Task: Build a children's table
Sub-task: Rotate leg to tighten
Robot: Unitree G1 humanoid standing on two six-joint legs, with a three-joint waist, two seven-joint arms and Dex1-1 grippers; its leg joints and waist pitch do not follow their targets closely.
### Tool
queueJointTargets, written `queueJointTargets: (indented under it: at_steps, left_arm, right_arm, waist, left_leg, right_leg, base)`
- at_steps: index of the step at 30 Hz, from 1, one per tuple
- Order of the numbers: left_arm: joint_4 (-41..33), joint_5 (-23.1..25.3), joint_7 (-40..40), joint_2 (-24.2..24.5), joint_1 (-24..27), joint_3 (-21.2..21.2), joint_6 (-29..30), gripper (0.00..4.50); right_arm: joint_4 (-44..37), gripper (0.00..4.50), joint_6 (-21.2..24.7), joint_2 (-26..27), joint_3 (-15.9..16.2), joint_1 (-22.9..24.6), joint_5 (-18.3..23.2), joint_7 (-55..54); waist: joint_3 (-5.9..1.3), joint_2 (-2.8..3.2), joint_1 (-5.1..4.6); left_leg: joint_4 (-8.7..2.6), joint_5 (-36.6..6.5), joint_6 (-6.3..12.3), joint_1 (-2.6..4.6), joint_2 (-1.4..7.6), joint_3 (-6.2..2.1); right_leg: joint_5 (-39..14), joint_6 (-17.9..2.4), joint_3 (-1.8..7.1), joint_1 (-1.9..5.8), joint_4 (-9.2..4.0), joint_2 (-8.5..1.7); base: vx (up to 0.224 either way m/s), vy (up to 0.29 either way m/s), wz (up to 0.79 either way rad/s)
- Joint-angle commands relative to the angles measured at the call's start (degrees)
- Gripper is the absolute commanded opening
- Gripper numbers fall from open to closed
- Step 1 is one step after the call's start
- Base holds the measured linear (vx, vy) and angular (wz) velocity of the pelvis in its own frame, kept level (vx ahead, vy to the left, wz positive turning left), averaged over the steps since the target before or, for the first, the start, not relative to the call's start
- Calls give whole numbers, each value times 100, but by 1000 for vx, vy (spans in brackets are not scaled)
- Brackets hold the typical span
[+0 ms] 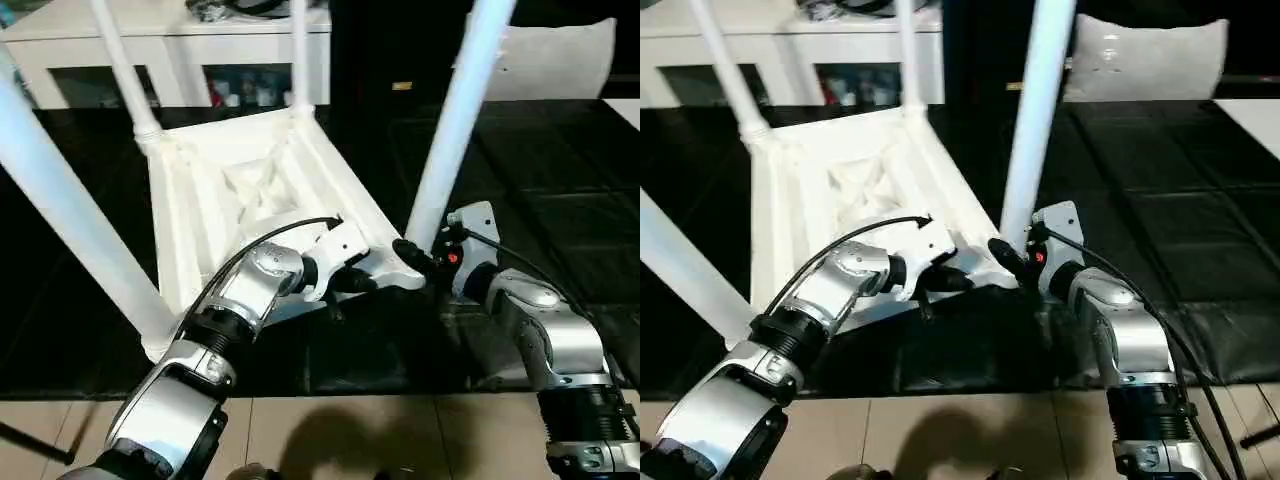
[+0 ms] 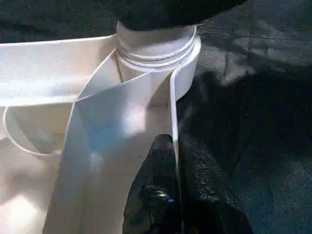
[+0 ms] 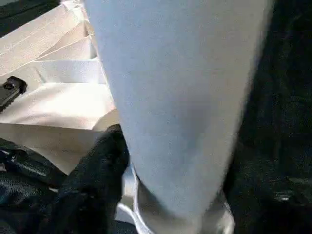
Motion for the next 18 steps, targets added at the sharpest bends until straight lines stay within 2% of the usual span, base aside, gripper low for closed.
queueJointTargets:
  at_steps: [1, 6, 7, 8, 9, 13, 14, 17, 18]
  left_arm:
    - [-375, -152, -352, -59, -88, -161, -381, 0]
    - [-462, -197, -890, 265, 36, -252, -719, 0]
    - [-524, -220, -1215, 436, 98, -303, -814, 0]
    - [-524, -220, -1215, 436, 98, -303, -814, 0]
    - [-565, -223, -1535, 622, 156, -369, -973, 0]
    - [-604, -299, -1929, 805, 222, -453, -1220, 0]
    - [-642, -312, -2240, 958, 276, -553, -1393, 0]
    - [-611, -226, -2517, 1154, 301, -662, -1602, 0]
    - [-607, -216, -2550, 1175, 299, -670, -1616, 0]
  right_arm:
    - [-143, 334, 17, 5, 184, 26, 186, 290]
    - [-114, 366, -204, -473, 209, 114, 262, 938]
    - [-78, 391, -347, -724, 211, 153, 285, 1296]
    - [-78, 396, -347, -724, 211, 153, 285, 1296]
    - [-71, 400, -519, -974, 229, 210, 319, 1713]
    - [-67, 441, -694, -1180, 271, 266, 353, 2077]
    - [-19, 446, -899, -1339, 330, 290, 315, 2291]
    - [4, 448, -1240, -1569, 433, 360, 387, 2866]
    - [1, 448, -1285, -1599, 445, 376, 427, 2989]
  waist:
    - [-437, -84, 33]
    - [-423, -89, 109]
    - [-429, -85, 159]
    - [-422, -84, 172]
    - [-418, -51, 188]
    - [-421, -59, 238]
    - [-424, -71, 250]
    - [-424, -60, 305]
    - [-423, -96, 310]
  left_leg:
    - [-355, -979, 516, 92, 298, -110]
    - [-365, -1125, 453, 103, 313, -106]
    - [-367, -1124, 428, 109, 325, -106]
    - [-372, -1122, 420, 112, 331, -109]
    - [-374, -1147, 400, 115, 333, -110]
    - [-381, -1279, 375, 120, 349, -110]
    - [-383, -1264, 370, 119, 351, -112]
    - [-383, -1283, 365, 124, 364, -106]
    - [-381, -1272, 378, 126, 361, -99]
  right_leg:
    - [-1311, -1161, 274, 343, -442, -393]
    - [-1553, -1053, 287, 343, -461, -413]
    - [-1561, -1028, 291, 342, -456, -419]
    - [-1564, -1023, 293, 336, -455, -416]
    - [-1576, -1023, 294, 328, -450, -417]
    - [-1616, -1044, 291, 315, -444, -415]
    - [-1600, -1051, 291, 320, -442, -421]
    - [-1601, -1058, 302, 311, -432, -434]
    - [-1596, -1054, 300, 313, -434, -429]
  base:
    - [0, 0, 0]
    - [0, 0, 0]
    - [0, 0, 0]
    - [0, 0, 0]
    - [0, 0, 0]
    - [0, 0, 0]
    - [0, 0, 0]
    - [0, 0, 0]
    - [0, 0, 0]
